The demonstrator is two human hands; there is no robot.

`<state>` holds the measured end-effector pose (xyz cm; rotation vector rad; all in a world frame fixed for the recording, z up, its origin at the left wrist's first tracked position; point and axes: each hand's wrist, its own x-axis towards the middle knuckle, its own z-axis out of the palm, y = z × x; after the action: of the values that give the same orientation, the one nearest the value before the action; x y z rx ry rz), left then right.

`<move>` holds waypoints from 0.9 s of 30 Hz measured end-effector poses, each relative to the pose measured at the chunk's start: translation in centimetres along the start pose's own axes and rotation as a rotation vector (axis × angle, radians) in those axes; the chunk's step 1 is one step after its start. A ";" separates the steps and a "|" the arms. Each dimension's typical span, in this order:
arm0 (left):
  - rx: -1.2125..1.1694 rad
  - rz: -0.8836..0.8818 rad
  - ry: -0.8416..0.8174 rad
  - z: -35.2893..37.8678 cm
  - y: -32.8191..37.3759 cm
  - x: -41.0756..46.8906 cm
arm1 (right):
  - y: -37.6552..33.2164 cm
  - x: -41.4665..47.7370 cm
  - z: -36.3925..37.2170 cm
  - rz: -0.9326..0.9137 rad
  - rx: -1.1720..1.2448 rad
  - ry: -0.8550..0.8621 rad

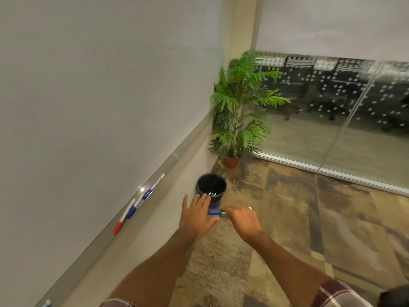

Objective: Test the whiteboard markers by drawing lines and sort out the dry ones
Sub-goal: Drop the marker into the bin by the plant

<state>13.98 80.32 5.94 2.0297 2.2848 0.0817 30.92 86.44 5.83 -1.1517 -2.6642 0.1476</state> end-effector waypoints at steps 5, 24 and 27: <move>-0.018 0.063 -0.009 0.2 -2.1 7.4 | 2.5 6.7 0.2 0.056 0.009 -0.009; -0.029 0.060 -0.103 2.7 -8.4 30.8 | 12.1 28.1 5.3 0.086 0.087 0.051; -0.033 0.030 -0.133 4.3 -9.0 35.1 | 14.7 32.3 7.3 0.053 0.068 0.018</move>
<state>1.44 113.99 -0.15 1.9901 2.1598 -0.0134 18.02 120.03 1.72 -1.1973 -2.5931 0.2344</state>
